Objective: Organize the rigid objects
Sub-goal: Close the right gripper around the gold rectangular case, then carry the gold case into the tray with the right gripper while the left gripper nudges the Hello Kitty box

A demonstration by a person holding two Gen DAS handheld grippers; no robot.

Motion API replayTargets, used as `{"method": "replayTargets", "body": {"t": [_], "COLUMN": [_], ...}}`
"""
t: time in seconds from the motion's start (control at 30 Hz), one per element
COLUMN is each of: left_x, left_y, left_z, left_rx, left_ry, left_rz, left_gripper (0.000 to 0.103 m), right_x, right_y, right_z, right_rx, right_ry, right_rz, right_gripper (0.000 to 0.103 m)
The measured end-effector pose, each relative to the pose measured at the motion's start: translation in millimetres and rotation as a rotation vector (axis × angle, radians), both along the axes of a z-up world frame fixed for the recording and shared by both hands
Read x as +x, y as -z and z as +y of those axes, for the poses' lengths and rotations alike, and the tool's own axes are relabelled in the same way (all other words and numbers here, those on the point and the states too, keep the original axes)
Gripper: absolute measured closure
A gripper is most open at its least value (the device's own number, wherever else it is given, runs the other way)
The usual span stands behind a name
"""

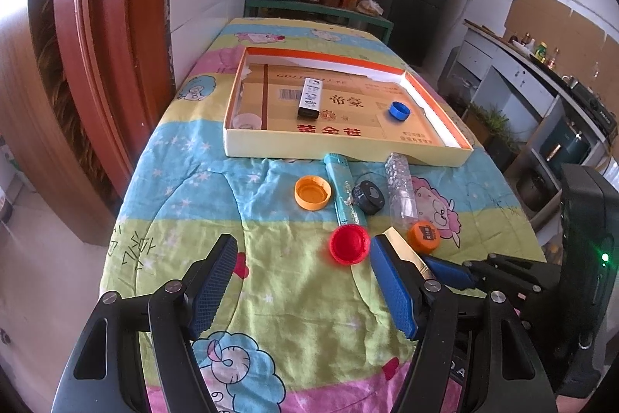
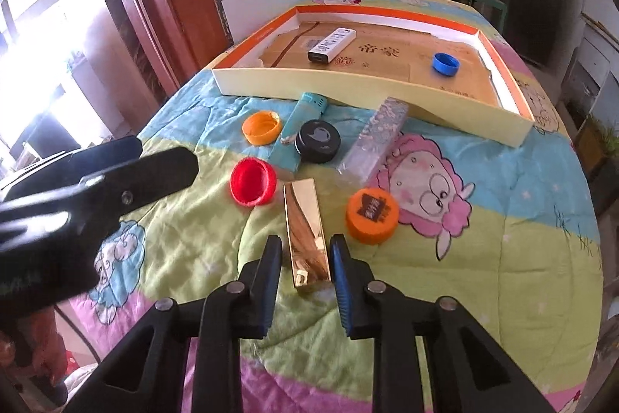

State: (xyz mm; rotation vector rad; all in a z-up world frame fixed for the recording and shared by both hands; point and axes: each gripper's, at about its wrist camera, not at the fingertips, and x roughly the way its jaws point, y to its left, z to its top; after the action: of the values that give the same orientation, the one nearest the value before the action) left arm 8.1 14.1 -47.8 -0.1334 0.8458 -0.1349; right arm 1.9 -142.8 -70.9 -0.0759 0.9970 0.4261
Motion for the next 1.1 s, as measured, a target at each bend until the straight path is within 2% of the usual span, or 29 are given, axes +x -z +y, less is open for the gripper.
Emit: {"method": "replayTargets", "body": {"t": [0.1,0.17,0.3,0.53,0.77,1.0,1.07,1.1], "left_x": [1.0,2.0,4.8,15.8,44.6,80.6,88.7,92.9], "left_y": [1.2,2.6,2.7,-7.8,-26.3,-35.3,-35.7,-36.0], "left_z": [2.3,2.6,0.3,-4.8,-15.0,-21.1,-22.7,-23.6], "left_rx": [0.000,-0.001,0.002,0.012,0.030,0.052,0.064,0.067], "left_ry": [-0.005,-0.007,-0.003,0.009,0.026,0.016,0.018,0.020], "left_rz": [0.002,0.005,0.006,-0.021,-0.068,-0.080,-0.081,-0.080], "left_gripper": [0.030,0.030,0.030,0.030,0.031,0.034,0.042,0.053], "right_x": [3.4,4.4,4.2,5.8,33.1,65.9,74.3,77.9], "right_y": [-0.4,-0.2,-2.1,-31.1,-54.1,-67.5,-68.7,-68.9], "right_z": [2.2,1.8,-1.5,-9.6,-25.3,-42.7,-45.5,-46.6], "right_rx": [0.003,0.009,0.032,0.050,0.037,0.038,0.040,0.041], "right_ry": [-0.004,-0.001,0.006,0.028,0.075,0.113,0.120,0.122], "right_rz": [0.002,0.003,0.004,-0.072,-0.132,-0.153,-0.153,-0.152], "right_gripper": [0.077,0.083,0.084,0.084,0.084,0.084,0.084,0.084]}}
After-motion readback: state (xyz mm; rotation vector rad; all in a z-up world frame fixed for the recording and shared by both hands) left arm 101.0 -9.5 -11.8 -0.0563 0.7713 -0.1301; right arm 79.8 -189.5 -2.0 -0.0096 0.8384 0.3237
